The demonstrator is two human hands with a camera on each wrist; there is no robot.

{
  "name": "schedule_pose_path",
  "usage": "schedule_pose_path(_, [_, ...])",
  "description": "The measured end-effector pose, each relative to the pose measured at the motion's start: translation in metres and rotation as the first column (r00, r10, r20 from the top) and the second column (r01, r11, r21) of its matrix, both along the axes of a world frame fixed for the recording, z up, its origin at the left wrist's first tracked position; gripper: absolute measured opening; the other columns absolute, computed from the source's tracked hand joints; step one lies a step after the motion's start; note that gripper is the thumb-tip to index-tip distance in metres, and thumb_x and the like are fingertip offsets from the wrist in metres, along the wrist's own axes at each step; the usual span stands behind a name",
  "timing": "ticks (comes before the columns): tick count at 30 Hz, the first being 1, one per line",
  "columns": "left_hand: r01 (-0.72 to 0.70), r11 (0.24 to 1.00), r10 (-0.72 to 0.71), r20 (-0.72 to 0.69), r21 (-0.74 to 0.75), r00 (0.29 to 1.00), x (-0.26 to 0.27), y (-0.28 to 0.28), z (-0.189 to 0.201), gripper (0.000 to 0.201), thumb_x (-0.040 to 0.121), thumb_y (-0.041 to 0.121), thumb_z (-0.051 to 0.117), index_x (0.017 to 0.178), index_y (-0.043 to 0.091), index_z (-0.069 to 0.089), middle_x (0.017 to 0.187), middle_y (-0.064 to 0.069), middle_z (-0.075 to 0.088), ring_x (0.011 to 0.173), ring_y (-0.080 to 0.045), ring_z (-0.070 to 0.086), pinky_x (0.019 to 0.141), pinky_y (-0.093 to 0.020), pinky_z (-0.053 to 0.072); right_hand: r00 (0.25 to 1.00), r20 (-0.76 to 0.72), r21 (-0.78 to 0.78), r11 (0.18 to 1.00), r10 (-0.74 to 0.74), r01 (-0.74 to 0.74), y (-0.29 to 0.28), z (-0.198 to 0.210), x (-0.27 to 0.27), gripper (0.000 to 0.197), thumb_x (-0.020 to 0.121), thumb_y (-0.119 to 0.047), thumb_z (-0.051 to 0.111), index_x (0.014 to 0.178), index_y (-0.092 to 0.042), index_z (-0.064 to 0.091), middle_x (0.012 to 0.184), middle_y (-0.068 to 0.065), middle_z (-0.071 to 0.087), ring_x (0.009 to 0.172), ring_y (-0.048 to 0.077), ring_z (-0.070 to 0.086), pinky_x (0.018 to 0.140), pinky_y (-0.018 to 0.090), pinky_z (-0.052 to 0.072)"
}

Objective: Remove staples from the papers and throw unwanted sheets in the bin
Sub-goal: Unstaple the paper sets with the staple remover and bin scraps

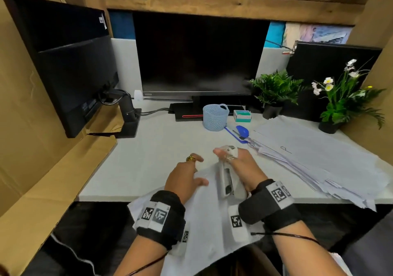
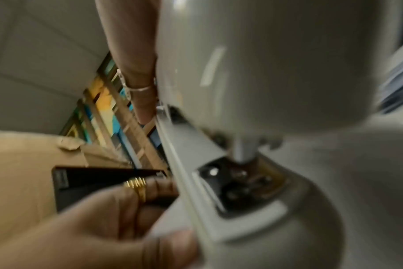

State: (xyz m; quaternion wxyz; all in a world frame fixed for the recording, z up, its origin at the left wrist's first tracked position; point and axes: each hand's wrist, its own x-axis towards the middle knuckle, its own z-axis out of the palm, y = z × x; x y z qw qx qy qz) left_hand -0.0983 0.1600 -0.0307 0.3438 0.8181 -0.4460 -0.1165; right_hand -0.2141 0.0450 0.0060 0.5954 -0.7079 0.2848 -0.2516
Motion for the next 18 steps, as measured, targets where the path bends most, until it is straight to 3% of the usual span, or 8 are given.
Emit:
schedule_pose_path(3, [0.008,0.999,-0.005,0.091,-0.031,0.996,0.003,0.000,0.006,0.057,0.075,0.033,0.075,0.121,0.026,0.041,0.062,0.008,0.047,0.063,-0.011,0.048,0.057,-0.025,0.033,0.997,-0.078,-0.167,0.985,0.017,-0.030,0.003,-0.008,0.014,0.013,0.083,-0.034,0.068,0.079,-0.022,0.067,0.078,-0.009,0.066,0.077,0.007,0.059,0.073,0.023,0.045])
schedule_pose_path(8, [-0.030,0.993,-0.007,0.312,0.113,0.950,0.026,0.013,0.013,0.048,0.075,0.050,0.070,0.115,0.033,0.049,0.086,0.007,0.059,0.088,-0.015,0.058,0.067,-0.024,0.036,0.985,-0.072,-0.191,0.972,-0.154,0.137,-0.010,-0.004,0.020,0.023,0.084,-0.037,0.067,0.092,-0.015,0.070,0.093,-0.003,0.070,0.088,0.011,0.062,0.082,0.028,0.046])
schedule_pose_path(11, [-0.081,0.987,0.032,0.325,0.136,0.945,0.044,0.019,0.018,0.040,0.072,0.054,0.071,0.103,0.032,0.057,0.085,0.008,0.059,0.085,-0.014,0.057,0.065,-0.023,0.034,0.952,-0.061,-0.109,0.951,-0.298,0.291,-0.028,0.003,0.009,0.022,0.085,-0.037,0.066,0.088,-0.016,0.068,0.093,0.001,0.066,0.084,0.015,0.058,0.080,0.030,0.043])
schedule_pose_path(13, [-0.085,0.990,0.053,0.264,0.111,0.963,0.049,0.015,0.020,0.034,0.070,0.049,0.074,0.096,0.031,0.060,0.084,0.010,0.059,0.084,-0.013,0.057,0.065,-0.023,0.036,0.928,-0.041,-0.032,0.928,-0.371,0.370,-0.040,0.006,-0.003,0.034,0.084,-0.040,0.066,0.089,-0.006,0.068,0.085,0.004,0.062,0.078,0.021,0.055,0.074,0.032,0.042])
schedule_pose_path(15, [-0.064,0.998,0.065,0.101,-0.006,0.993,0.049,0.007,0.019,0.029,0.067,0.037,0.081,0.089,0.031,0.062,0.080,0.012,0.059,0.082,-0.011,0.058,0.063,-0.018,0.038,0.913,0.000,0.075,0.910,-0.408,0.407,-0.048,0.010,-0.014,0.037,0.085,-0.036,0.065,0.096,-0.001,0.067,0.084,0.005,0.060,0.078,0.022,0.055,0.069,0.030,0.042])
schedule_pose_path(18, [-0.074,0.968,0.034,-0.167,-0.241,0.985,0.037,-0.008,0.016,0.039,0.063,0.019,0.086,0.094,0.030,0.065,0.075,0.007,0.062,0.075,-0.006,0.059,0.062,-0.002,0.039,0.873,0.042,0.220,0.857,-0.486,0.467,-0.062,0.009,-0.028,0.019,0.087,-0.030,0.064,0.097,-0.014,0.066,0.096,0.006,0.061,0.093,0.026,0.058,0.084,0.034,0.046])
